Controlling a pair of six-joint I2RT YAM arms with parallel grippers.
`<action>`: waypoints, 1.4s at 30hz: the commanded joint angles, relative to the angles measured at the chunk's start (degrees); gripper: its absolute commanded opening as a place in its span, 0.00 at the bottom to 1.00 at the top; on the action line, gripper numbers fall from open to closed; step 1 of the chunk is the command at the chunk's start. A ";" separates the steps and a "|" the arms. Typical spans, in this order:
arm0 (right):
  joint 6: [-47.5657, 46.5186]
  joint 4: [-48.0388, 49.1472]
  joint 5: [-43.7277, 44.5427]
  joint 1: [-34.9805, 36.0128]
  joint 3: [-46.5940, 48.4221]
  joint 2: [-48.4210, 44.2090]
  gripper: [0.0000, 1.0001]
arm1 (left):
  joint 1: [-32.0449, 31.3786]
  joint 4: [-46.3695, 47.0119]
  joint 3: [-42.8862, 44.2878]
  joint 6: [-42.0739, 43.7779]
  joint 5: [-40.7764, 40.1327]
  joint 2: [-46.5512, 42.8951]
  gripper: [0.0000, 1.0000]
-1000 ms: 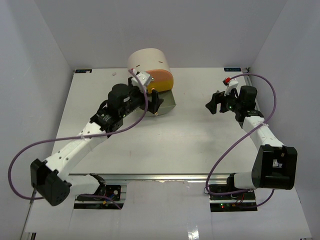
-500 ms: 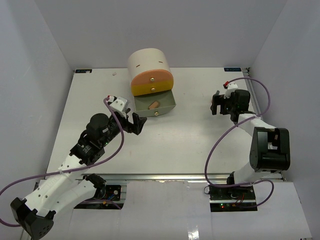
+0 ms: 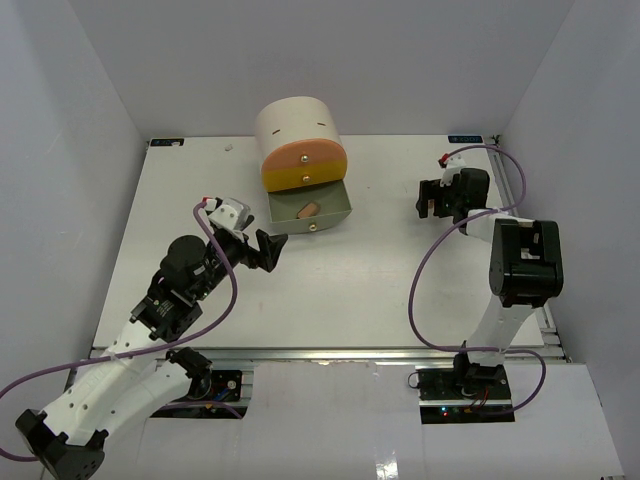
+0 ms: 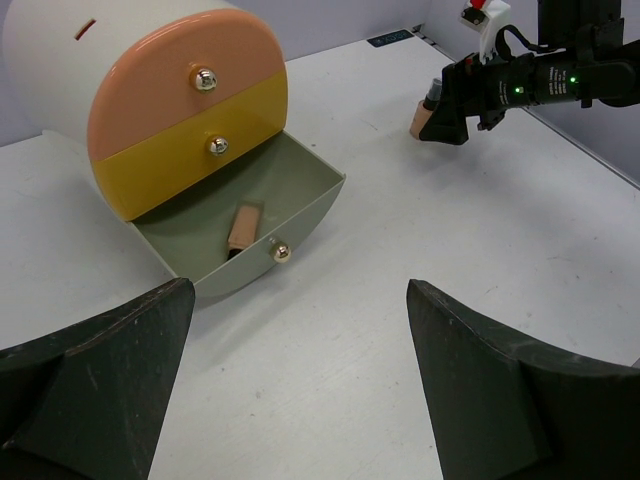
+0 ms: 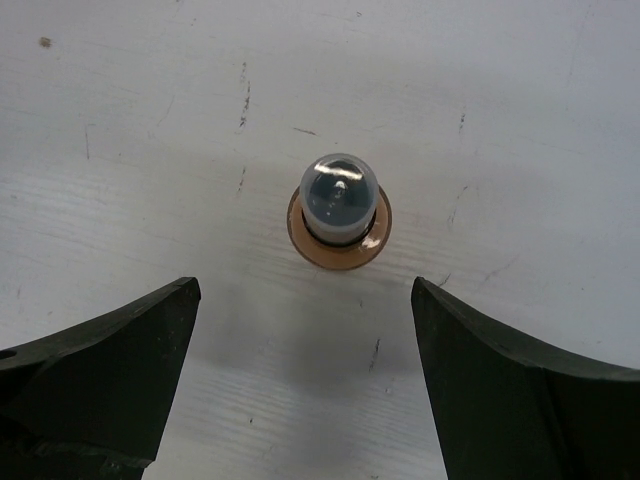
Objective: Organize the makeup
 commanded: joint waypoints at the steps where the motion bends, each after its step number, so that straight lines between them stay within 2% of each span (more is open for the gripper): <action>1: -1.14 4.01 -0.17 0.18 4.88 3.54 0.86 | 0.33 0.61 -0.51 0.43 -0.85 0.20 0.98; 3: -2.18 3.44 -1.84 0.18 6.26 4.81 0.74 | 0.41 0.48 -0.51 0.43 -1.01 0.24 0.98; 4: -2.58 3.06 -2.25 0.18 6.99 5.19 0.72 | 0.41 0.54 -0.58 0.56 -1.16 0.24 0.98; 11: -2.97 4.97 -0.81 0.25 5.92 5.75 0.69 | 0.75 0.49 -0.60 0.61 -1.06 0.49 0.98; 18: -2.08 4.81 0.43 0.27 6.53 6.92 0.49 | 0.76 0.39 -0.60 0.61 -0.77 0.42 0.98; 21: -2.02 4.74 0.57 0.27 6.38 6.70 0.44 | 0.76 0.42 -0.60 0.61 -0.76 0.33 0.98; 28: -5.22 3.54 -1.66 0.46 6.32 4.00 0.12 | 0.77 0.39 -0.68 0.61 -0.94 0.25 0.98; 30: -8.16 2.38 -1.88 1.19 6.24 1.40 0.10 | 0.85 0.39 -0.60 0.61 -1.02 0.42 0.98; 36: -22.78 -6.90 0.27 10.39 7.63 -9.79 0.08 | 0.98 0.30 -0.51 0.61 -1.12 0.16 0.98; 42: -32.19 -20.04 4.87 22.75 16.12 -12.69 0.08 | 1.20 0.44 -0.70 0.52 -2.68 -1.25 0.98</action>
